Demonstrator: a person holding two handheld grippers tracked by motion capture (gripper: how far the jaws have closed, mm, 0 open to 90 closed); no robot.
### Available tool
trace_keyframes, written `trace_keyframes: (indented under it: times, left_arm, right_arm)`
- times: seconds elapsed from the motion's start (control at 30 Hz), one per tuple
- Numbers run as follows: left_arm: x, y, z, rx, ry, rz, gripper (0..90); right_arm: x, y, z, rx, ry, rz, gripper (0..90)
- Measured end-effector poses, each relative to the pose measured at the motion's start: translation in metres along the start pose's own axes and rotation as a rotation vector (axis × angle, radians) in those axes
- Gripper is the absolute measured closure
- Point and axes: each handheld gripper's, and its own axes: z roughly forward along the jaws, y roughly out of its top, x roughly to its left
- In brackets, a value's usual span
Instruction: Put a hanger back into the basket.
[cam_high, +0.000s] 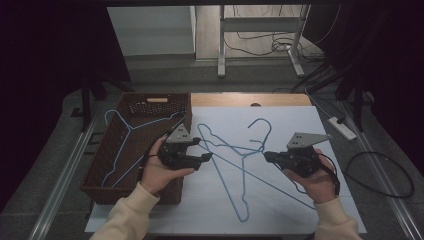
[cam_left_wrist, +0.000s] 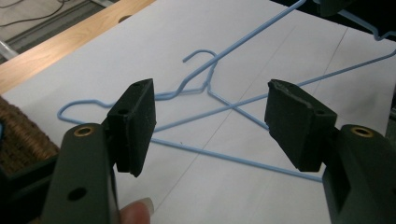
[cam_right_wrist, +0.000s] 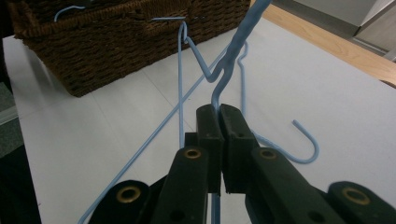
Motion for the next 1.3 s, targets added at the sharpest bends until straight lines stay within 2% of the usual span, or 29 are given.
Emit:
trace_keyframes:
  times: [0.17,0.33,0.4,0.47,0.63,0.8,0.9,0.93,0.97,1.0,1.03,1.13,1.23,1.3]
  left_arm:
    - [0.001,0.009,0.021,0.034,-0.018,0.021,35.0]
    - [-0.003,0.019,0.038,0.064,-0.035,0.077,35.2]
    - [-0.004,0.021,0.041,0.070,-0.039,0.084,35.3]
    - [-0.006,0.027,0.050,0.094,-0.051,0.122,35.7]
    - [-0.008,0.030,0.059,0.115,-0.074,0.155,36.8]
    - [-0.011,0.031,0.067,0.157,-0.096,0.186,45.1]
    - [-0.012,0.031,0.067,0.169,-0.094,0.196,58.9]
    - [-0.012,0.031,0.067,0.179,-0.089,0.202,58.9]
    - [-0.011,0.030,0.066,0.195,-0.101,0.198,69.4]
    - [-0.011,0.030,0.066,0.195,-0.101,0.198,70.5]
    - [-0.012,0.030,0.066,0.208,-0.110,0.226,72.1]
    - [-0.018,0.029,0.065,0.230,-0.117,0.268,76.5]
    - [-0.024,0.029,0.063,0.240,-0.139,0.294,80.8]
    - [-0.027,0.029,0.060,0.242,-0.137,0.311,82.7]
  right_arm:
    - [0.000,-0.001,-0.004,-0.004,0.010,-0.002,87.6]
    - [0.001,0.001,-0.006,-0.007,0.021,-0.011,87.6]
    - [0.001,0.001,-0.007,-0.010,0.024,-0.011,87.6]
    - [0.002,0.001,-0.008,-0.015,0.037,-0.015,87.6]
    - [0.003,0.002,-0.010,-0.021,0.052,-0.023,87.6]
    - [0.004,0.004,-0.014,-0.038,0.082,-0.035,87.6]
    - [0.004,0.004,-0.015,-0.038,0.086,-0.039,87.6]
    - [0.003,0.004,-0.015,-0.038,0.086,-0.041,87.6]
    - [0.002,0.003,-0.015,-0.037,0.087,-0.042,87.5]
    - [0.002,0.003,-0.015,-0.037,0.087,-0.042,87.5]
    - [0.001,0.002,-0.015,-0.037,0.085,-0.038,87.5]
    - [-0.002,0.001,-0.015,-0.039,0.078,-0.027,87.4]
    - [-0.006,-0.001,-0.015,-0.035,0.052,-0.021,87.2]
    - [-0.007,-0.003,-0.014,-0.031,0.044,-0.018,87.1]
